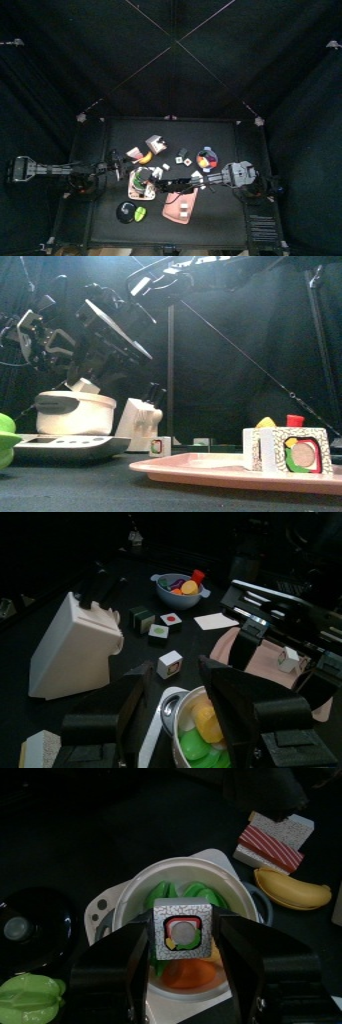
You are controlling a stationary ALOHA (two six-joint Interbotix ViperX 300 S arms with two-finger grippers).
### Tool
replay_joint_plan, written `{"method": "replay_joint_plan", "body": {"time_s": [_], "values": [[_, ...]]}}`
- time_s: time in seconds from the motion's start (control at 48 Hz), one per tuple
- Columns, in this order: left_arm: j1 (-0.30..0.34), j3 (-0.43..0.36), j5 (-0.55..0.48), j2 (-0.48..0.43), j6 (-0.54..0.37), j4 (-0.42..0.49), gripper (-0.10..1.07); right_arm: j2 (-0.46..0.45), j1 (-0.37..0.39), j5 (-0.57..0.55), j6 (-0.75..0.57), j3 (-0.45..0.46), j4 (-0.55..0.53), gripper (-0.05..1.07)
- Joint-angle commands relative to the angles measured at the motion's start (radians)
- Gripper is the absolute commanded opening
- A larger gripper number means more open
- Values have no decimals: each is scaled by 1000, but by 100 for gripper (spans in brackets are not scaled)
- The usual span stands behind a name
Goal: Place sushi piece in pot
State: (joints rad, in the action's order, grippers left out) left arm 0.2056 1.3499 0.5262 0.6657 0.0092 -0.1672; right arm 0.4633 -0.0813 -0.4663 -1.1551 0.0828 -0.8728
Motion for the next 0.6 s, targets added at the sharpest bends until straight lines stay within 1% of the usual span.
{"method": "replay_joint_plan", "body": {"time_s": [0.0, 0.062, 0.208, 0.458, 0.583], "values": [[3, -11, 3, -2, 0, 0, 81, -25, 3, 6, 2, 29, 0, 71], [3, -12, 3, -2, 0, 0, 81, -25, 3, 5, 2, 29, 0, 76], [3, -12, 3, -2, 0, 0, 81, -25, 3, 3, 2, 29, 0, 83], [3, -12, 3, -2, 0, 0, 81, -25, 3, -21, 3, 41, -2, 84], [3, -12, 3, -2, 2, 0, 81, -25, 3, -61, 3, 48, -2, 84]]}}
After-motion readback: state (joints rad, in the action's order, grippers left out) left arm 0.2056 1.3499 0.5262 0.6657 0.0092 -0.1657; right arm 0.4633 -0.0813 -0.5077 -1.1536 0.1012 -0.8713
